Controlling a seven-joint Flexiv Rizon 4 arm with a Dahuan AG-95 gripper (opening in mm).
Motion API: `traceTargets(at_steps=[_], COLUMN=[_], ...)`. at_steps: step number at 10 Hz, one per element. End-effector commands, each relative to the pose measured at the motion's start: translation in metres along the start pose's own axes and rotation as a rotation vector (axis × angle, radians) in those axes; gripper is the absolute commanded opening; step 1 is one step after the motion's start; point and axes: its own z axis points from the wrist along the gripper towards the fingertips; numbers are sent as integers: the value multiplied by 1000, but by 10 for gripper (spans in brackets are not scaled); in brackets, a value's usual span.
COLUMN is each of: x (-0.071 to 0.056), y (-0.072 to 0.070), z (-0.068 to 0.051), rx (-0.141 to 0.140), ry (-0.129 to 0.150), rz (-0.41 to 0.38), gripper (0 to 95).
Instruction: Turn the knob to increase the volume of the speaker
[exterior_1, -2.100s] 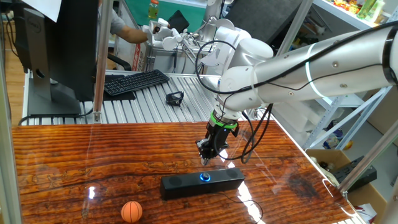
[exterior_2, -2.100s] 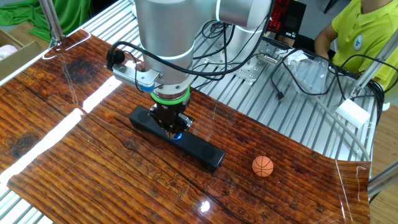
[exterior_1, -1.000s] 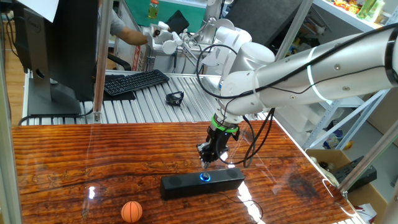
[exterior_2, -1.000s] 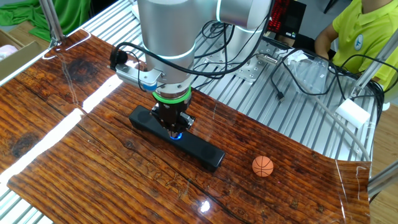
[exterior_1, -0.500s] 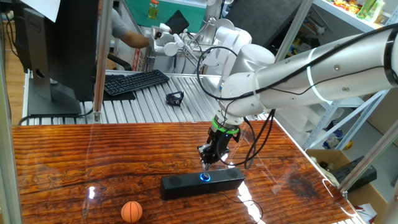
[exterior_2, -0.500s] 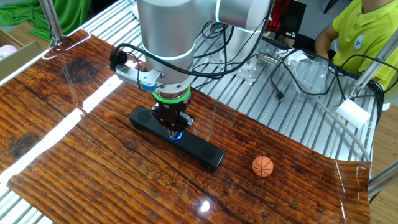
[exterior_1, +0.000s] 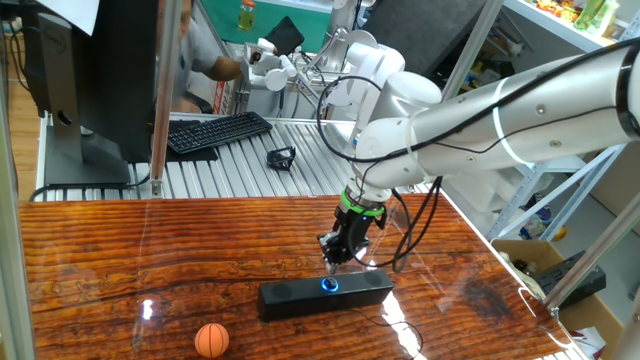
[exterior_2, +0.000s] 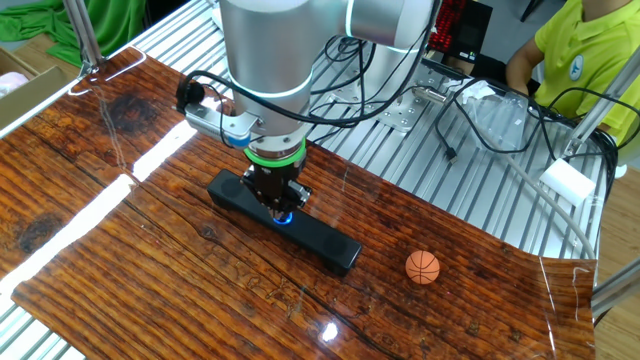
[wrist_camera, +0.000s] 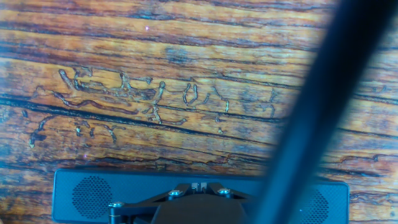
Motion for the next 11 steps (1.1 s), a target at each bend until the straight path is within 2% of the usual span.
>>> traceTargets(at_steps=[1,2,4,11], x=[1,2,4,16], y=[1,1,1,2], z=[-1,-1,0,3], rx=[1,13,16,19], ry=[3,8,17,9], rz=[-10,-20,-24,-7], gripper=[0,0,0,0])
